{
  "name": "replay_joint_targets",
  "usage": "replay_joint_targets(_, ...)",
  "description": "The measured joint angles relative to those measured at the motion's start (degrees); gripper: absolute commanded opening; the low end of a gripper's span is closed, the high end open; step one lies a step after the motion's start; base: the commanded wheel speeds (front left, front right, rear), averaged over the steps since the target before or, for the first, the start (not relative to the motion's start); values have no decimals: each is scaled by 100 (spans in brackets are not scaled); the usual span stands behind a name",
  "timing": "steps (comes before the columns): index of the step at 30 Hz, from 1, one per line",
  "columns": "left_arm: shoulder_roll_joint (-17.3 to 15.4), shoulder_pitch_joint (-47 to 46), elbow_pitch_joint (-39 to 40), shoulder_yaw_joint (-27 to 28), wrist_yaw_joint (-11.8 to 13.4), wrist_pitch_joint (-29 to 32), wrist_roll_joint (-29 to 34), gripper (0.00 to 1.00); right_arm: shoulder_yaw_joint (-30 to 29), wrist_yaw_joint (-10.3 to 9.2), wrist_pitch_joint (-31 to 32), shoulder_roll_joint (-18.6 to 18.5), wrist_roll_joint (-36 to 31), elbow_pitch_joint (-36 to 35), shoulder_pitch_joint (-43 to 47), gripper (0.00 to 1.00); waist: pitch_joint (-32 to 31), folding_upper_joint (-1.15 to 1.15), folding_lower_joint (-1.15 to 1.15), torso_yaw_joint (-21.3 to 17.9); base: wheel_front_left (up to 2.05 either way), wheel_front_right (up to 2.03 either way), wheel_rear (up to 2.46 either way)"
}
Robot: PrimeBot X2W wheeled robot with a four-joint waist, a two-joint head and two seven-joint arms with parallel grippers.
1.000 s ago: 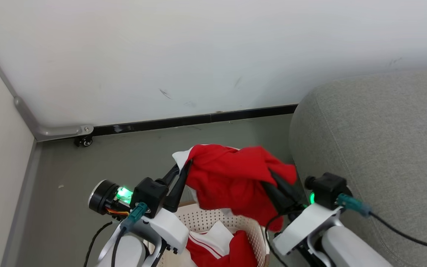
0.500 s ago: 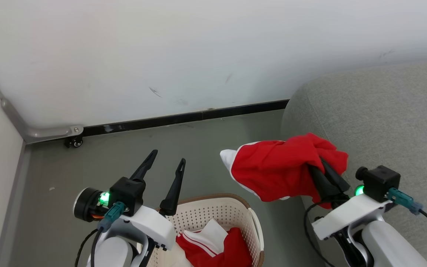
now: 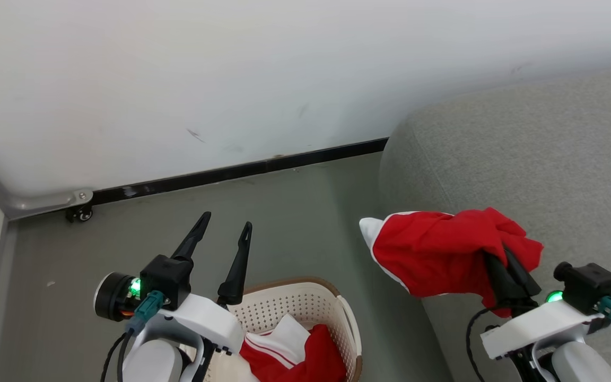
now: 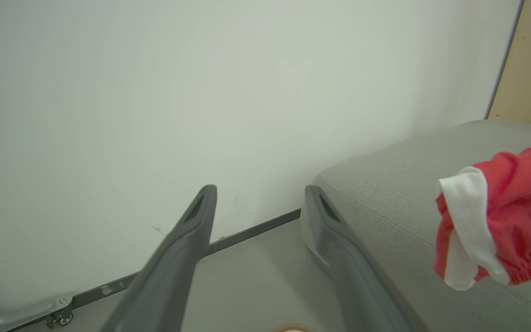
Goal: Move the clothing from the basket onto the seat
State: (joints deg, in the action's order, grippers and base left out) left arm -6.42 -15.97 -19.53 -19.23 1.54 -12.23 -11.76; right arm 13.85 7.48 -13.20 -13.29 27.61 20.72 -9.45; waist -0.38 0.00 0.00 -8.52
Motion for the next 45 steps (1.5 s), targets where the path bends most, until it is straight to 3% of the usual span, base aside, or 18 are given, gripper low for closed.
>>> replay_joint_targets(14, 77, 2, -73, 42, 55, -68, -53, 100, -539, 0, -16, 121, -204, -337, 524, 0, 27, 0, 0, -569, 0, 0, 0)
replay_joint_targets(32, -53, 98, 9, 398, 313, -142, -73, 100, -584, 0, 89, 375, -175, -695, 672, 0, 173, 0, 0, -1212, 0, 0, 0)
replay_joint_targets(45, -331, 231, 344, 751, 601, -189, -69, 100, -838, 0, 376, 280, 374, -635, -539, 0, 460, 0, 0, -1162, 0, 0, 0)
